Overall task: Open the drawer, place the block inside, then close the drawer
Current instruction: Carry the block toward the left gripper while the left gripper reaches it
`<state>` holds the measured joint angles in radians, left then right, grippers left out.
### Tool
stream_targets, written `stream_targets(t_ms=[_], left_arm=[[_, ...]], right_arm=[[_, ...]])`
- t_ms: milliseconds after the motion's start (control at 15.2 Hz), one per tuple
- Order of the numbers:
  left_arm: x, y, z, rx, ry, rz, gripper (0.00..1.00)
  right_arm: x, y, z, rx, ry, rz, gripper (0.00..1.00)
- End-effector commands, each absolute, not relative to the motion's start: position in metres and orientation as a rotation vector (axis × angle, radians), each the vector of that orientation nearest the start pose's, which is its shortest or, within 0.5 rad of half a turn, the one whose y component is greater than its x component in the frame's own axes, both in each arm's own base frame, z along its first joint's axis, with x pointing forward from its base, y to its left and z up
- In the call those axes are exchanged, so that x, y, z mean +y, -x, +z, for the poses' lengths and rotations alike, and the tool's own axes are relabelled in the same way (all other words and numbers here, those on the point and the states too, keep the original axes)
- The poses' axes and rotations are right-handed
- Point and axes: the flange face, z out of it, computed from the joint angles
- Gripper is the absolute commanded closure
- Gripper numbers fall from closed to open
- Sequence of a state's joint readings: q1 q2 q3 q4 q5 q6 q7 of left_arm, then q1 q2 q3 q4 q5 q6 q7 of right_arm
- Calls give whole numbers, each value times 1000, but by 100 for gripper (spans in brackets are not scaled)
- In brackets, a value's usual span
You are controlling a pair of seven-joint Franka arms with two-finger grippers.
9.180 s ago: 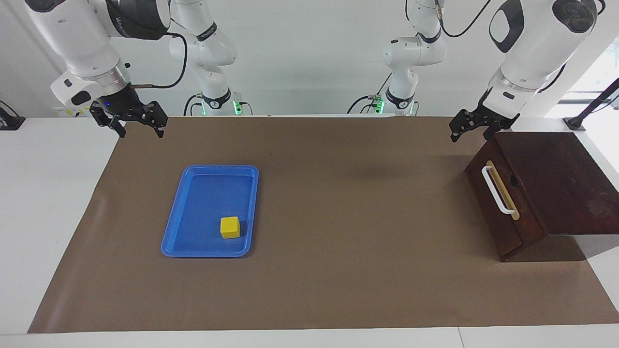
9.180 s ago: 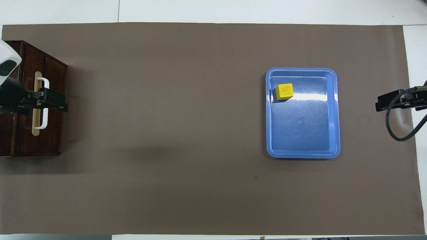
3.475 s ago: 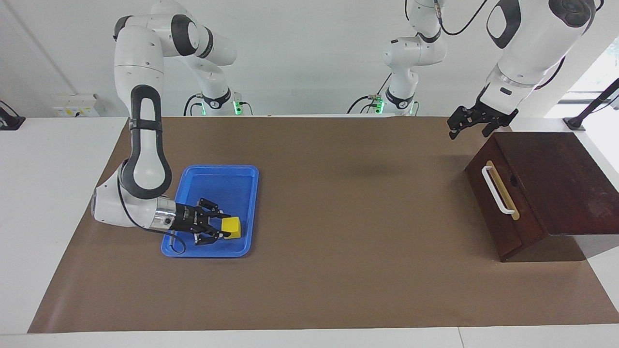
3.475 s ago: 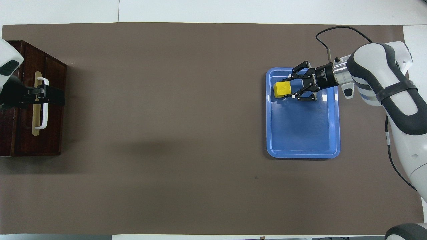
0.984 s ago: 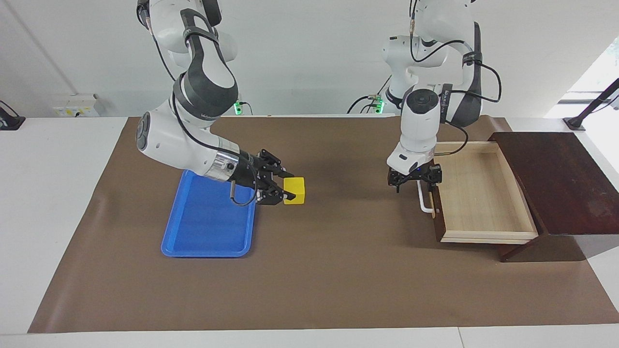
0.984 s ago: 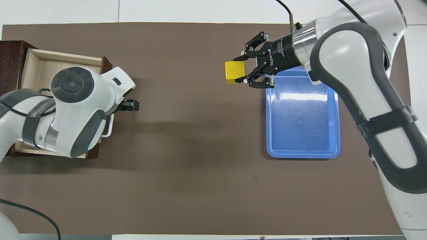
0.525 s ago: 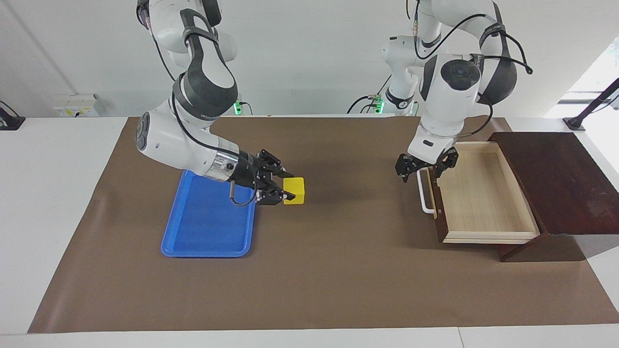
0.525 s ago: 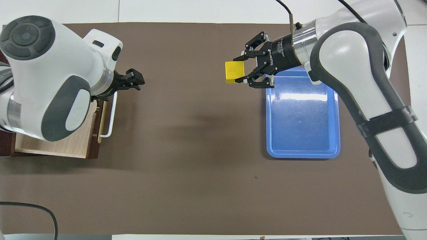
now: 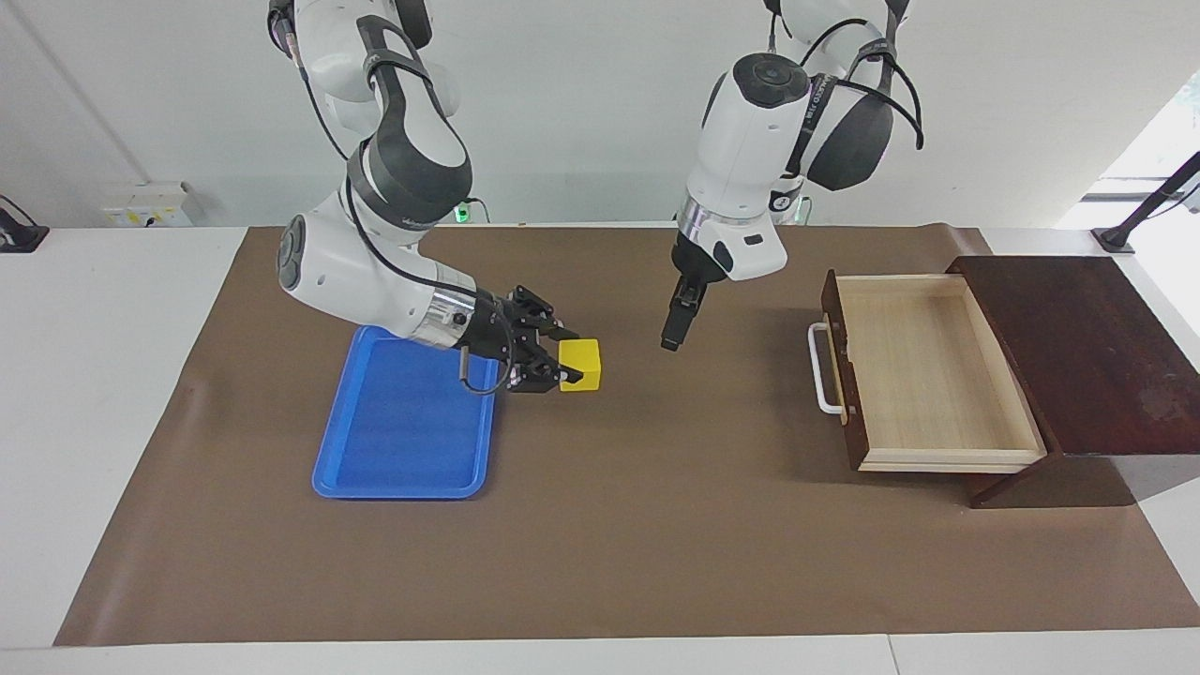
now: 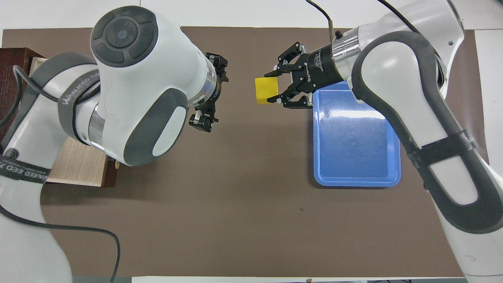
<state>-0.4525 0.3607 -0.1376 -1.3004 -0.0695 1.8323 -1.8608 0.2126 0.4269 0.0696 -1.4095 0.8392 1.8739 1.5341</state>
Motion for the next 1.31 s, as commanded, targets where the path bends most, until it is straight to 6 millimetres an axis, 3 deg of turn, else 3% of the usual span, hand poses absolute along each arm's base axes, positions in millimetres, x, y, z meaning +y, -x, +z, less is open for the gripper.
stream_targets(t_ms=[0,131,393,656,852,918,1049,1115,1246], left_arm=[[-380,-601,550,-2253,2509,173,0],[-386,-598,552,-2329,2463,186,0],[-400,-582,546,-2294,2478,199,0],[-416,-552,525,-2247,2503,194,0],[-417,-547,520,-2300,2461,196,0],[-417,-548,521,-2352,2422,203,10],[-413,-554,524,-2448,2362,211,79],[-412,-556,523,-2453,2358,210,99],[-410,-559,524,-2476,2355,207,100]], right_arm=[[253,-652,496,1708,1765,823,100],[254,-651,497,1707,1762,830,100],[254,-651,498,1705,1761,832,100],[255,-651,498,1702,1763,834,100],[255,-650,498,1702,1764,835,100],[255,-650,498,1702,1765,837,100],[255,-650,498,1700,1767,838,100],[255,-650,498,1702,1766,838,100],[254,-650,498,1703,1764,838,100]])
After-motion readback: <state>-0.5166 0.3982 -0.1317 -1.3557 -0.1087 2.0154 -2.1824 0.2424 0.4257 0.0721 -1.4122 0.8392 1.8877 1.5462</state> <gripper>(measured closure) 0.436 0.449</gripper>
